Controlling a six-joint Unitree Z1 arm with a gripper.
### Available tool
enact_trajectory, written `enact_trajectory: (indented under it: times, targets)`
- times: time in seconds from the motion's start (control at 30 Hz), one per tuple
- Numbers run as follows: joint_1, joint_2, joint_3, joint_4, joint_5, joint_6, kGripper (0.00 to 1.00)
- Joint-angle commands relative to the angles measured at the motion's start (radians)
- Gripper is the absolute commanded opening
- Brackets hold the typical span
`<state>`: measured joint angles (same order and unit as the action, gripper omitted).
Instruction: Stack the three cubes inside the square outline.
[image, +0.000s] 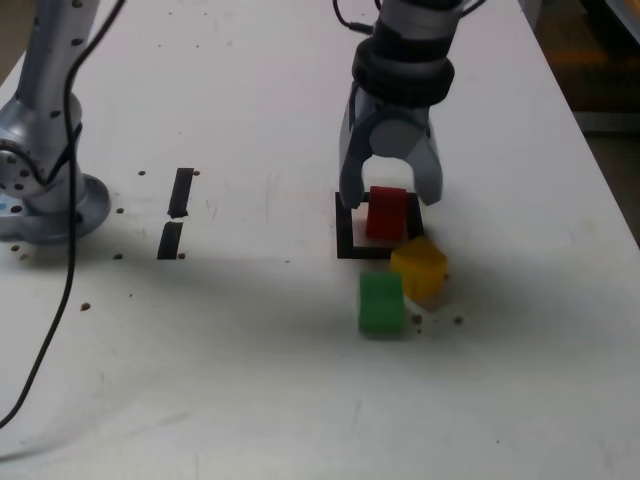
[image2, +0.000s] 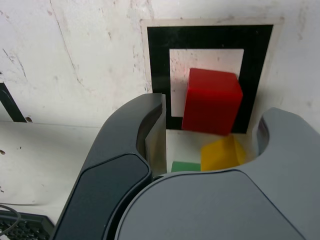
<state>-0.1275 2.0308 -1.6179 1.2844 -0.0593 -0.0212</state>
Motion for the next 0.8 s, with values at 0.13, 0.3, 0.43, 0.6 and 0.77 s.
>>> enact_trajectory:
  times: [0.13, 0.3, 0.43, 0.6, 0.77]
  targets:
    - [-0.052, -0.056, -0.008, -0.042, 0.012, -0.021, 0.97]
    - [-0.094, -0.072, 0.018, -0.104, -0.016, -0.079, 1.00]
    - [-0.132, -0.056, 0.016, -0.138, -0.027, -0.104, 1.00]
    - [-0.171, -0.018, 0.008, -0.142, -0.008, -0.106, 1.00]
    - [-0.191, -0.004, 0.015, -0.115, 0.030, -0.097, 0.99]
